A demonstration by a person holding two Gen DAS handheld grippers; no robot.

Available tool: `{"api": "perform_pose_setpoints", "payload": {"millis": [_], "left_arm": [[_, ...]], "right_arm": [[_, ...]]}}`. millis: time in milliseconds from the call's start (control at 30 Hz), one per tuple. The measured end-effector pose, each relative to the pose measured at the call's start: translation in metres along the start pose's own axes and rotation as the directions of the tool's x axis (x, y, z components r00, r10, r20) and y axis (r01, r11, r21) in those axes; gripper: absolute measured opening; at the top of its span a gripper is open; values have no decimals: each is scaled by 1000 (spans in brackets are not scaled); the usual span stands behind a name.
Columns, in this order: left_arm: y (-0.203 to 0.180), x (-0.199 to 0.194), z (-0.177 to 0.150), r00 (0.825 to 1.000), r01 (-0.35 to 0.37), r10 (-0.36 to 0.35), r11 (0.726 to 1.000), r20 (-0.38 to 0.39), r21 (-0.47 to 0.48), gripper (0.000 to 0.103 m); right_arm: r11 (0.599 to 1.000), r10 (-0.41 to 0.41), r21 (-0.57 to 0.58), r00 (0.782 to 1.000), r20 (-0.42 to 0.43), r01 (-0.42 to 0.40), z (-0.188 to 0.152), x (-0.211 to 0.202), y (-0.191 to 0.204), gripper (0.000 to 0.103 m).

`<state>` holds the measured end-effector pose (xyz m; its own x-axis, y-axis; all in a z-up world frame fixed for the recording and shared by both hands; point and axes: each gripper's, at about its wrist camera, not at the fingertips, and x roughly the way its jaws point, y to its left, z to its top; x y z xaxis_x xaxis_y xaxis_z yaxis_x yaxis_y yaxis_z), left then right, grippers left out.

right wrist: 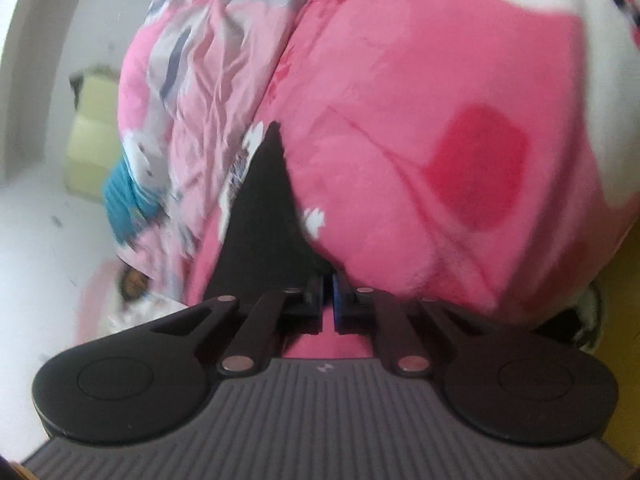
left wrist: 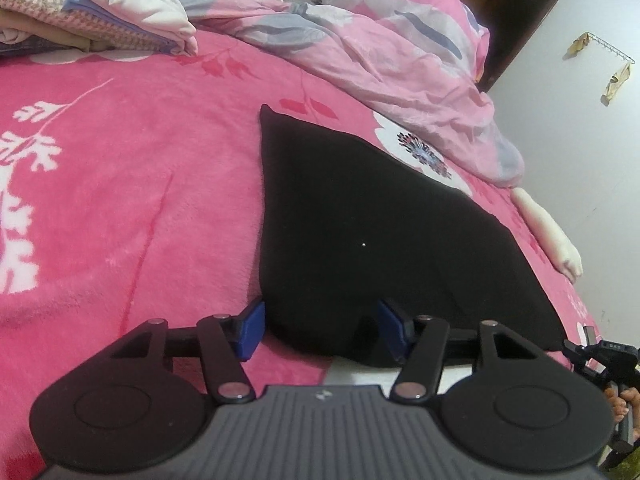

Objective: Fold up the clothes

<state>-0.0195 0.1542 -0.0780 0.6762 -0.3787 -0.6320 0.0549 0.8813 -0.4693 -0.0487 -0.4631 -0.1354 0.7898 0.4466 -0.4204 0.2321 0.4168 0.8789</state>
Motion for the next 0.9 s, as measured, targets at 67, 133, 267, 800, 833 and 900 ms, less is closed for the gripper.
{"api": "perform_pose_setpoints", "payload": {"millis": [67, 133, 267, 800, 833, 900], "left_arm": [[1, 0, 0, 1000, 4, -4, 1000, 0, 2, 60], [3, -1, -1, 1000, 15, -15, 1000, 2, -4, 60], [10, -9, -1, 999, 51, -50, 997, 17, -62, 61], [8, -47, -34, 989, 109, -116, 991, 93, 83, 59], [6, -46, -35, 989, 97, -108, 989, 101, 112, 59], [2, -45, -38, 988, 77, -97, 984, 117, 163, 59]], "right_arm": [[1000, 7, 18, 1000, 27, -7, 0, -5, -2, 4], [999, -20, 37, 997, 80, 17, 5, -14, -3, 5], [996, -10, 91, 989, 148, -3, 7, -42, -3, 6], [948, 202, -219, 969, -142, -230, -94, 14, 115, 6], [941, 195, -244, 966, -171, -233, -102, 25, 122, 6], [925, 178, -294, 957, -228, -242, -119, 49, 136, 6]]}}
